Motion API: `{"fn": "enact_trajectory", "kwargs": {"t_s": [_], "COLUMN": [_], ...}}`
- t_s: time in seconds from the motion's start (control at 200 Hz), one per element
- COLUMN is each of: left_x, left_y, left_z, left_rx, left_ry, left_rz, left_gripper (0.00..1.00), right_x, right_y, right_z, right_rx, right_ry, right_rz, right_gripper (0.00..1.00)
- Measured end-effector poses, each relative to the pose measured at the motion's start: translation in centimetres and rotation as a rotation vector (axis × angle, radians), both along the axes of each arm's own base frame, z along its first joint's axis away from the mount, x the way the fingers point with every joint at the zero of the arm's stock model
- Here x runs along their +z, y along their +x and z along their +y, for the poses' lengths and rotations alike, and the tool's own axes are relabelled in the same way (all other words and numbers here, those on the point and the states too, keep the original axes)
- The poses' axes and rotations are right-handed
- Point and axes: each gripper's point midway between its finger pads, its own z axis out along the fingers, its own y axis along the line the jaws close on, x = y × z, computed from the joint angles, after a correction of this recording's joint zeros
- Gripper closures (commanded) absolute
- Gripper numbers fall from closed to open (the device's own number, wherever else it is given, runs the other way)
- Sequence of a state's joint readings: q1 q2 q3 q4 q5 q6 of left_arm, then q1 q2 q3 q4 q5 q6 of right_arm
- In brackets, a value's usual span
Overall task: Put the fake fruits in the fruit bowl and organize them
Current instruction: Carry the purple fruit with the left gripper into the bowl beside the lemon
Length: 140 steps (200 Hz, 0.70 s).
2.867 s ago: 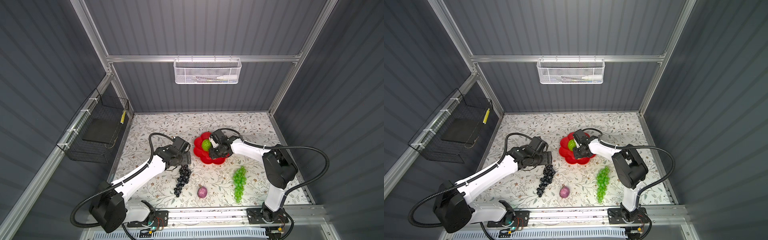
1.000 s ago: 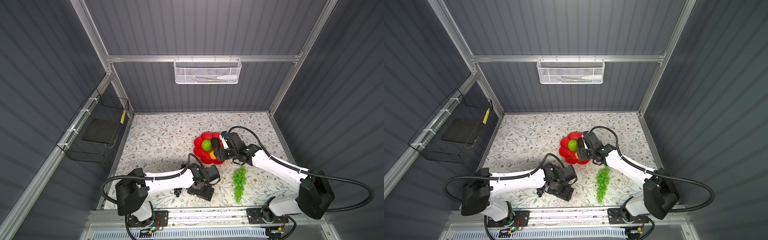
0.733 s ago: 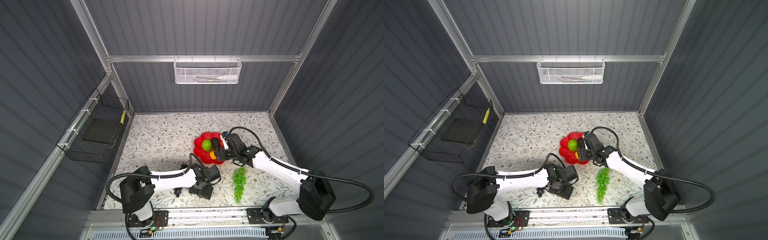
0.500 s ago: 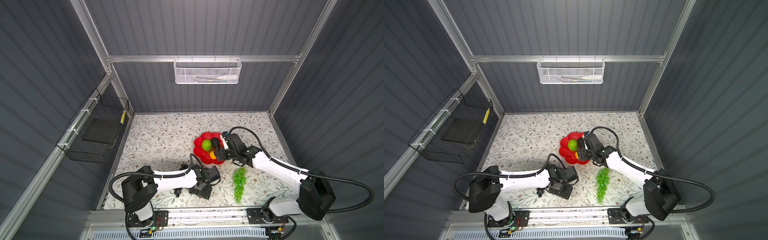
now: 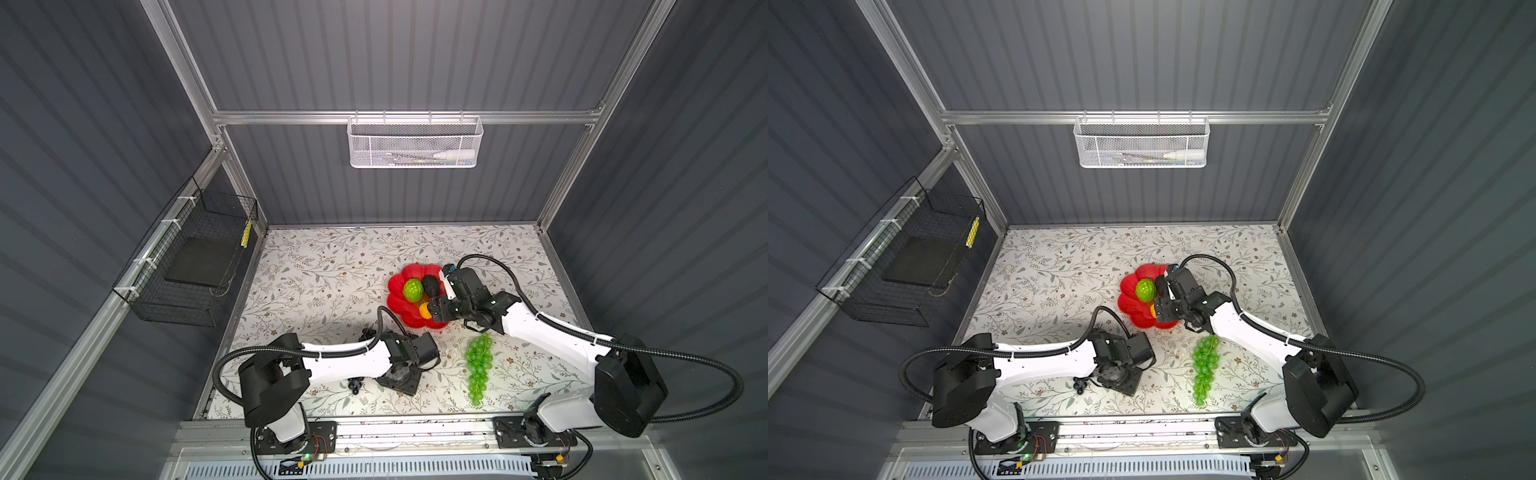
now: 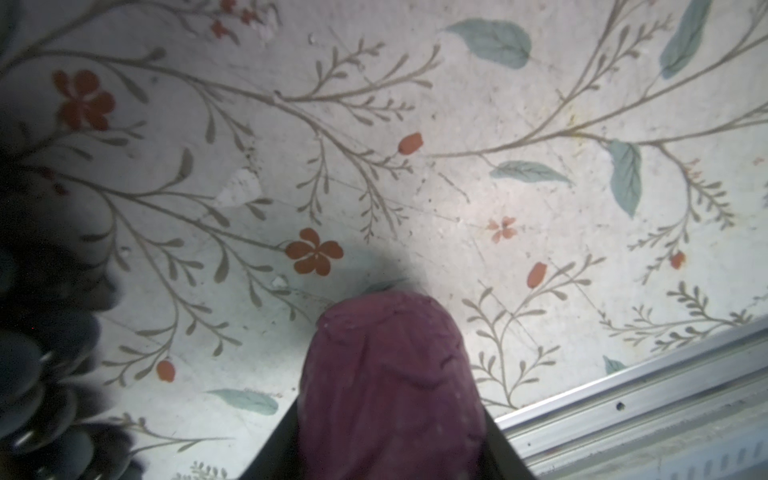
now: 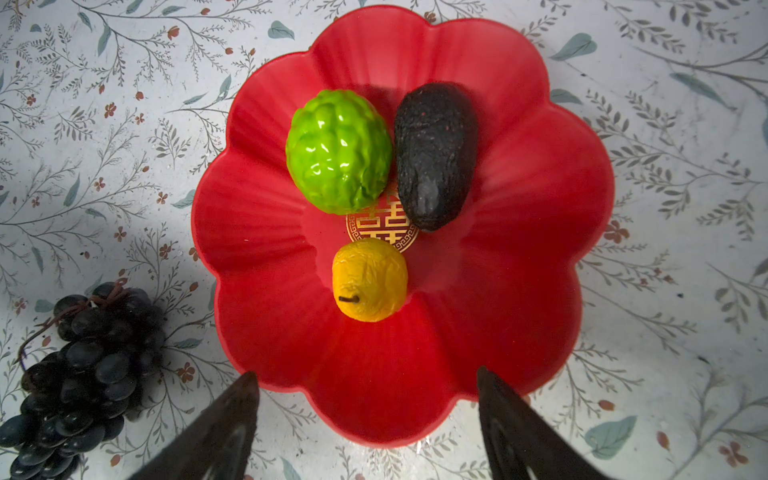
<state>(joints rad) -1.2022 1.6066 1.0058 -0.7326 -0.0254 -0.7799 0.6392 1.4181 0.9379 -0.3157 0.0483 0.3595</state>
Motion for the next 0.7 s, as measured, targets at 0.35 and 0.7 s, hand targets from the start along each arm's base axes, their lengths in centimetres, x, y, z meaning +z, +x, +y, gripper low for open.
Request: {"fn": "enact_trajectory", "kwargs": {"t_s": [0.35, 0.7], "left_x": [9.1, 8.5], "left_y": [7.9, 16.8], "left_z": [-0.1, -2.9], "left_rx": [0.137, 0.111], "left_ry": [-0.216, -0.202], "left_rz": [-0.135, -0.174], "left_gripper": [0.52, 0.53], "right_x": [3.3, 6.1], "right_y": [-0.8, -2.6], "right_z": [-1.0, -4.7], "right_rx": [-0.009, -0.066], "right_ry": [0.039, 0.063], "right_rz": [-0.057, -0.093], "right_gripper": [0.18, 0.18]}}
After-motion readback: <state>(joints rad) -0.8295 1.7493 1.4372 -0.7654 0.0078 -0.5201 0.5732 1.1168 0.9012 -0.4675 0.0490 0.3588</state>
